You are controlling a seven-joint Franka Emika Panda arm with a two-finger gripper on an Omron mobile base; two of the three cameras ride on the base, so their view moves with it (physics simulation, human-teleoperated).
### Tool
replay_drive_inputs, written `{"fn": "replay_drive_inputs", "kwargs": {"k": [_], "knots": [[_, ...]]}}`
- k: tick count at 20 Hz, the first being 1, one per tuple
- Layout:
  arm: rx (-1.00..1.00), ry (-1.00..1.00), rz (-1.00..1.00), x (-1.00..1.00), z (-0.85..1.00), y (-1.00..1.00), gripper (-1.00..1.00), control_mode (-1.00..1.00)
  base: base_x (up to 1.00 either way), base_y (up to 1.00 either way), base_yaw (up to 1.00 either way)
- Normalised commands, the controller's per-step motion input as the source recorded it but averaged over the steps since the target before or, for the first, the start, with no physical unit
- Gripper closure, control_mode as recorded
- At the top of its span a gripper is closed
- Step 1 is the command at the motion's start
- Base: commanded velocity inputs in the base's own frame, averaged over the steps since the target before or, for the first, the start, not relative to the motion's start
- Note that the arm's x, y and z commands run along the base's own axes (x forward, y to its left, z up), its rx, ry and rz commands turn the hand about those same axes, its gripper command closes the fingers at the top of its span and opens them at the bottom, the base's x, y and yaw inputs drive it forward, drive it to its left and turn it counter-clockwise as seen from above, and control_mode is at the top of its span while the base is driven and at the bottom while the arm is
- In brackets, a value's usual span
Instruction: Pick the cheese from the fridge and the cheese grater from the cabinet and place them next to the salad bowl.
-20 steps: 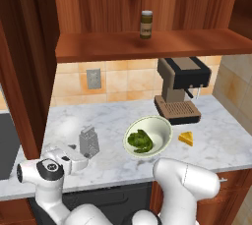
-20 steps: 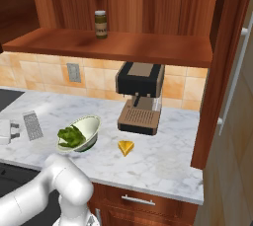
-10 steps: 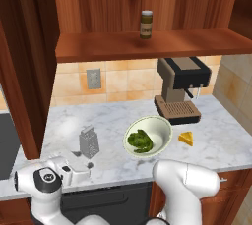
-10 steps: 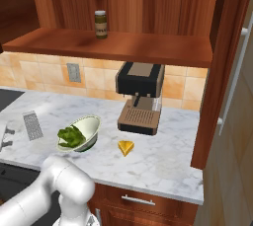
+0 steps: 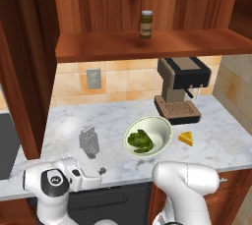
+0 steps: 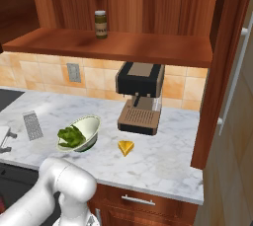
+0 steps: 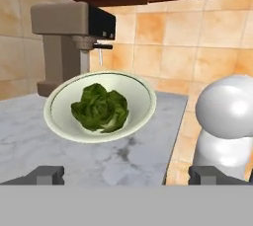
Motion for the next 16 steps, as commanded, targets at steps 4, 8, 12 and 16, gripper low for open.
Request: {"fn": "replay_drive_inputs", "kwargs": {"k": [4, 8, 12, 16], "knots": [[0.0, -0.05, -0.14, -0.6, 0.33, -0.3, -1.0, -1.0, 0.0, 0.0, 0.0], [0.0, -0.06, -0.15, -0.6, 0.41, -0.23, -1.0, -1.0, 0.0, 0.0, 0.0], [0.0, -0.06, -0.16, -0.52, 0.44, -0.32, -1.0, -1.0, 0.0, 0.0, 0.0], [0.0, -0.06, -0.16, -0.48, 0.44, -0.33, -1.0, -1.0, 0.0, 0.0, 0.0]]}}
